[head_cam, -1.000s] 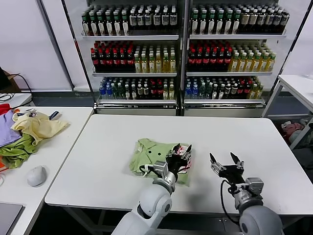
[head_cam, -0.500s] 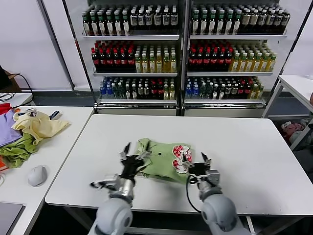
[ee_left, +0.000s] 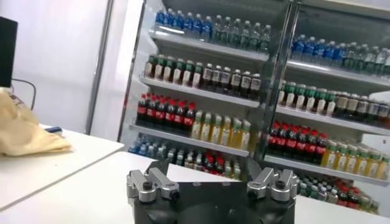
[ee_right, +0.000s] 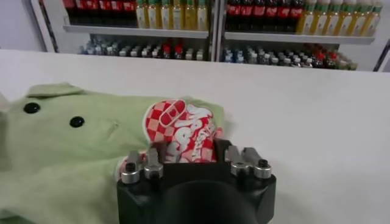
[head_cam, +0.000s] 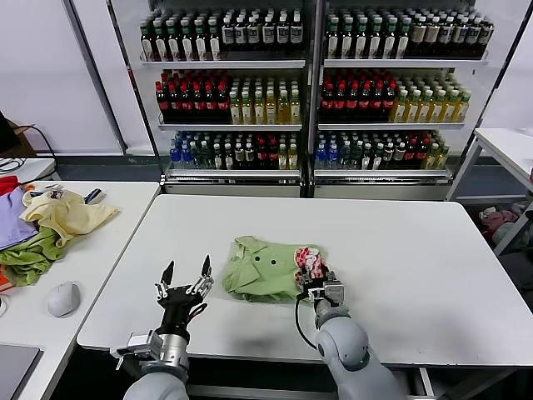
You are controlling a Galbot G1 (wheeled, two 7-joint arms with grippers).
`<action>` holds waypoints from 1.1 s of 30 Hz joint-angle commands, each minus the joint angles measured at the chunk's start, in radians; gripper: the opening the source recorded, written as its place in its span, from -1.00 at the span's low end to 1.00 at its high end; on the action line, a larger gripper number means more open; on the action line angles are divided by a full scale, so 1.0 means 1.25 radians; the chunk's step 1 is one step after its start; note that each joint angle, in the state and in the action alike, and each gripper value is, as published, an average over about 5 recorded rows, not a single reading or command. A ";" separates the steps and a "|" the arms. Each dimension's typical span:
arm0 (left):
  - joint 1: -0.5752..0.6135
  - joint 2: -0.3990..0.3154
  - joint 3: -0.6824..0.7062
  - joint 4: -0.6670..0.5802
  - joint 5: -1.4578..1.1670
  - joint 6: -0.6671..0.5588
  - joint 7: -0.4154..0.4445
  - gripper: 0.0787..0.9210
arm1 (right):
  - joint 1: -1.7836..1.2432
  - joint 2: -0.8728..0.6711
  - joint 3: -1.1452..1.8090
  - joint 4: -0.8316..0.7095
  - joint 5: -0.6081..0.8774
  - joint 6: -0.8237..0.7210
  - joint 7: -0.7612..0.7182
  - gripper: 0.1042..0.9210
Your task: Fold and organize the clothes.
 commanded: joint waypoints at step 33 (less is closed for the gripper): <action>0.070 0.002 0.036 -0.056 0.076 -0.013 0.028 0.77 | -0.367 -0.180 0.339 0.343 0.005 0.291 -0.169 0.34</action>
